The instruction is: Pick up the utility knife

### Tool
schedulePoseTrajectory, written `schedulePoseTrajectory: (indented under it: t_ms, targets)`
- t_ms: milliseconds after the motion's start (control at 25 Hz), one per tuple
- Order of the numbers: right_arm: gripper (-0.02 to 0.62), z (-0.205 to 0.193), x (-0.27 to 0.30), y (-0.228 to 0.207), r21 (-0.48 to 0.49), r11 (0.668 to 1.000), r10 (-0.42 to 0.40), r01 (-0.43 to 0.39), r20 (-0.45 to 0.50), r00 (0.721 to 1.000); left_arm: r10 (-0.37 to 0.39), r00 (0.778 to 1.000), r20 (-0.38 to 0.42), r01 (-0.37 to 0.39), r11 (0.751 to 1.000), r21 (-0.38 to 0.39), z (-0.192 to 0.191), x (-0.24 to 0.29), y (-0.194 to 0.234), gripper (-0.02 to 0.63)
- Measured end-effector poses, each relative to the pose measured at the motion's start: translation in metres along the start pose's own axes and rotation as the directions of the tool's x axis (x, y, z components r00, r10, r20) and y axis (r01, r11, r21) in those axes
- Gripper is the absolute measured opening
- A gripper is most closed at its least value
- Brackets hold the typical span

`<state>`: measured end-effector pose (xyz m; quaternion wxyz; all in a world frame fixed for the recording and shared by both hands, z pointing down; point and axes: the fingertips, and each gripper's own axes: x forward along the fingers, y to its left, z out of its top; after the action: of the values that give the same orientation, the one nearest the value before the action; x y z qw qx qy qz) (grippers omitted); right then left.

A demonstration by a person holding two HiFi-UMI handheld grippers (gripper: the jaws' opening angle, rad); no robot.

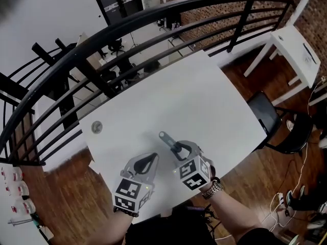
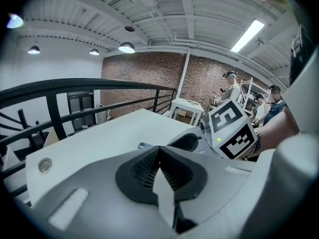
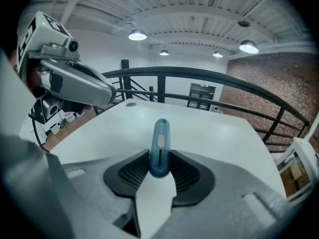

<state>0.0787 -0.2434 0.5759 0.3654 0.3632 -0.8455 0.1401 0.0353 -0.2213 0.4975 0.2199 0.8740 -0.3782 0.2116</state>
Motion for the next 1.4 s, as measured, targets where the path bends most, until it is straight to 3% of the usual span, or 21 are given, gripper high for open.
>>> schedulePoseTrajectory:
  t_ms: [360, 760, 1040, 1400]
  targets:
    - [0.124, 0.021, -0.065, 0.055, 0.147, 0.979, -0.154, 0.143, 0.066, 0.986, -0.105, 0.991, 0.085, 0.098, 0.992, 0.086, 0.005, -0.078, -0.017, 0.017]
    - [0.124, 0.03, -0.148, 0.125, 0.253, 0.926, -0.324, 0.279, 0.157, 0.933, -0.233, 0.964, 0.127, 0.201, 0.954, 0.223, -0.011, -0.149, -0.06, 0.017]
    - [0.126, 0.032, -0.185, 0.148, 0.262, 0.915, -0.361, 0.305, 0.204, 0.91, -0.256, 0.958, 0.13, 0.216, 0.94, 0.264, -0.015, -0.168, -0.083, 0.017]
    - [0.124, 0.033, -0.214, 0.146, 0.216, 0.932, -0.341, 0.292, 0.244, 0.908, -0.226, 0.96, 0.168, 0.178, 0.95, 0.256, -0.004, -0.169, -0.108, 0.017]
